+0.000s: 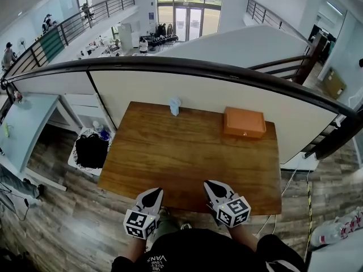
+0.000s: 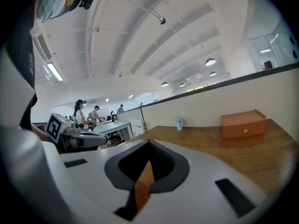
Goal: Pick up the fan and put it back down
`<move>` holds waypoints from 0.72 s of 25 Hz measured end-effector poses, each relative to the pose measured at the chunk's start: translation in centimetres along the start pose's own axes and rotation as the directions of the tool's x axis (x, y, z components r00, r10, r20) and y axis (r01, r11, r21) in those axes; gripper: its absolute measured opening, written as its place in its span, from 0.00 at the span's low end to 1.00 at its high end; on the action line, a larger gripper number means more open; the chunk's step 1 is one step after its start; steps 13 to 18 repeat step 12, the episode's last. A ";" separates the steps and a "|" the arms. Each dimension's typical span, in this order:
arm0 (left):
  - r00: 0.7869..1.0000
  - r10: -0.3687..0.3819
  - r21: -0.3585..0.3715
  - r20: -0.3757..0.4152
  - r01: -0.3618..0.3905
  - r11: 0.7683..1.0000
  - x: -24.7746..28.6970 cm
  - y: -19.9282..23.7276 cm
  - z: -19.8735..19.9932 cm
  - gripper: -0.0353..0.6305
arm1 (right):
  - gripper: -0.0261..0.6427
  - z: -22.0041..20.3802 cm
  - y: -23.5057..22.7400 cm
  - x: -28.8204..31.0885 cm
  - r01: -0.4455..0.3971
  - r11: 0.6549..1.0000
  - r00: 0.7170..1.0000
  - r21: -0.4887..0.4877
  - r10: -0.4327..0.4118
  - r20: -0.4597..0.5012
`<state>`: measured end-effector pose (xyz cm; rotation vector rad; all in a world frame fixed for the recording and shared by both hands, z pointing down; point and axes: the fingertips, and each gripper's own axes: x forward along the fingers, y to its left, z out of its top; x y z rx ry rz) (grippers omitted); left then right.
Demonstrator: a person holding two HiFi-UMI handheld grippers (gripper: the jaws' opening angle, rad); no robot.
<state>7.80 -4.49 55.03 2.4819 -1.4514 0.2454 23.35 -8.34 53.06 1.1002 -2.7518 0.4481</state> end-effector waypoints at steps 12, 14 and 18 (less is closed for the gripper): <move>1.000 0.003 0.010 0.006 -0.003 1.000 0.3 0.1 0.2 0.07 | 0.06 0.1 -0.1 0.1 0.004 1.000 1.000 -0.001 -0.004 0.000; 1.000 0.003 0.010 0.006 -0.003 1.000 0.3 0.1 0.2 0.07 | 0.06 0.1 -0.1 0.1 0.004 1.000 1.000 -0.001 -0.004 0.000; 1.000 0.003 0.010 0.006 -0.003 1.000 0.3 0.1 0.2 0.07 | 0.06 0.1 -0.1 0.1 0.004 1.000 1.000 -0.001 -0.004 0.000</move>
